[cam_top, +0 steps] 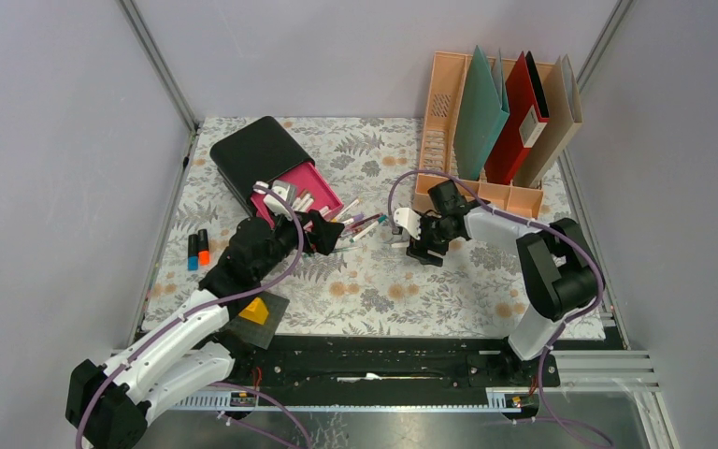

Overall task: Organize the desk
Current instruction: Pick up the stationery from the center of the board.

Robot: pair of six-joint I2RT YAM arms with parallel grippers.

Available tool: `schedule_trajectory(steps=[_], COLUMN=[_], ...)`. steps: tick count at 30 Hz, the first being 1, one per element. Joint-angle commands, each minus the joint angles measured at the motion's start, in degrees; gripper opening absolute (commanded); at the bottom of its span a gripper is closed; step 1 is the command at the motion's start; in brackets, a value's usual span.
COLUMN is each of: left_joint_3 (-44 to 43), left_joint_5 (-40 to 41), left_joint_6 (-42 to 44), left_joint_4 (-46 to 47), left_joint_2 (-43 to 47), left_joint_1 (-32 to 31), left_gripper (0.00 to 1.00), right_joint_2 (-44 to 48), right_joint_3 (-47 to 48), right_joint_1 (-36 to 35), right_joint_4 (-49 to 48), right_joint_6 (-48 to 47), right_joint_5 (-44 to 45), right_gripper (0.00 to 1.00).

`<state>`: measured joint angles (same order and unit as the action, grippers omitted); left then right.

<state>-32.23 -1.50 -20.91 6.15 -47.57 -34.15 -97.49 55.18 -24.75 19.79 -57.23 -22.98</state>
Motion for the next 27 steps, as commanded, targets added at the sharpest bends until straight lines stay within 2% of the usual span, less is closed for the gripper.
schedule_trajectory(steps=[1,9,17,22,25,27], left_joint_3=[0.57,1.02,2.66,3.68,4.36,5.51], left_joint_5=[-1.4,-1.51,-3.42,-6.46,-8.36,-10.11], left_joint_6=[-0.53,-0.71,-2.67,-5.87,-8.16,-10.18], left_joint_4=[3.32,3.6,6.77,11.05,13.88,16.63], left_joint_2=[0.65,0.75,0.55,-0.24,-0.69,-1.29], left_joint_1=[0.23,0.27,0.23,0.38,0.57,0.74], left_gripper=[0.99,0.99,0.99,0.99,0.99,0.99], right_joint_2=[-1.03,-3.82,-5.9,-7.32,-7.5,-7.45], right_joint_3=[2.09,4.02,5.29,6.02,6.32,6.7], right_joint_1=[-0.25,-0.23,-0.82,-1.8,-2.0,-2.01], right_joint_4=[-1.07,0.26,1.9,2.81,3.24,3.54], right_joint_6=[-0.04,1.83,1.63,1.05,1.24,1.8], right_joint_5=[2.19,2.42,4.66,8.06,8.02,7.87], right_gripper=[0.73,0.64,0.4,0.12,0.02,0.0])
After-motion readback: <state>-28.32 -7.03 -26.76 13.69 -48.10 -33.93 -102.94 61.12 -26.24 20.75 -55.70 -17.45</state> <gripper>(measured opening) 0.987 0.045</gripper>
